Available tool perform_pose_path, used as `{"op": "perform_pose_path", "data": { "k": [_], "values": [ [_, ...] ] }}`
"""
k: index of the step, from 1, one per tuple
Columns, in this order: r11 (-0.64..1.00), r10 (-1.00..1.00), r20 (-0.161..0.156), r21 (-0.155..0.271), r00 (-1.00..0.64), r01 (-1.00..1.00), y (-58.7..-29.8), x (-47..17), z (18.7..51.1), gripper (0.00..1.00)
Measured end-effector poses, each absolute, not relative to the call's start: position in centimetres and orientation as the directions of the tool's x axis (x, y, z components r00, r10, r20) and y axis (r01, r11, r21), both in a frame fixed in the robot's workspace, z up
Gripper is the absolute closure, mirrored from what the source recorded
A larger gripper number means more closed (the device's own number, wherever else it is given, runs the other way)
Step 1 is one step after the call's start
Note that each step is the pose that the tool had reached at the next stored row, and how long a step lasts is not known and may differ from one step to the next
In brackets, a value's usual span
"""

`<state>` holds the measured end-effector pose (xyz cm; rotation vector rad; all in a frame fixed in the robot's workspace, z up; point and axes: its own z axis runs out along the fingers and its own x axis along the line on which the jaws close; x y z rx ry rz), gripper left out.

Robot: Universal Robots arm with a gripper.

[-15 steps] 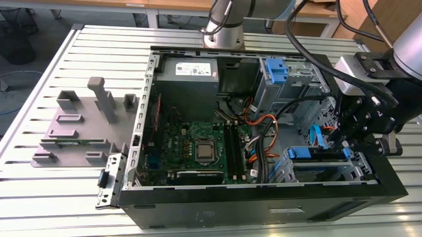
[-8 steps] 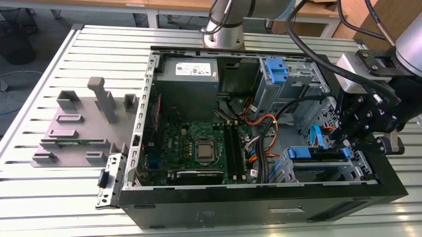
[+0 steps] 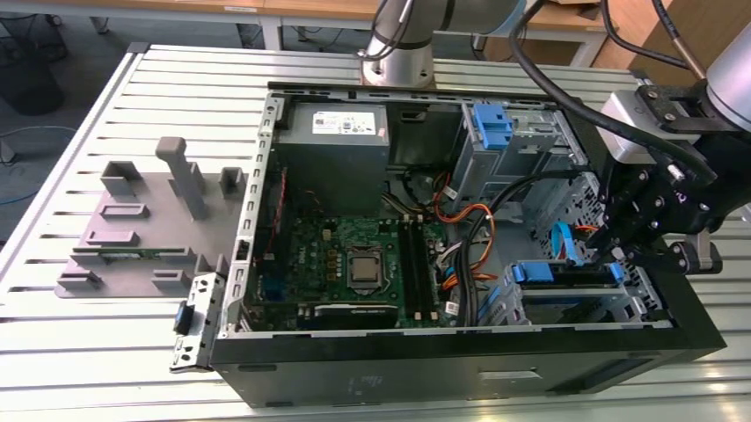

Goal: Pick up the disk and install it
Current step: 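Insert the second disk wire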

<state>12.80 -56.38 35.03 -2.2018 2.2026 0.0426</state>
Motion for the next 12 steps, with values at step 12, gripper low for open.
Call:
{"op": "perform_pose_path", "data": {
  "k": [12],
  "values": [
    [0.000, -0.999, -0.038, 0.000, 0.000, -1.000, -56.37, 12.81, 35.47, 0.77]
  ]
}}
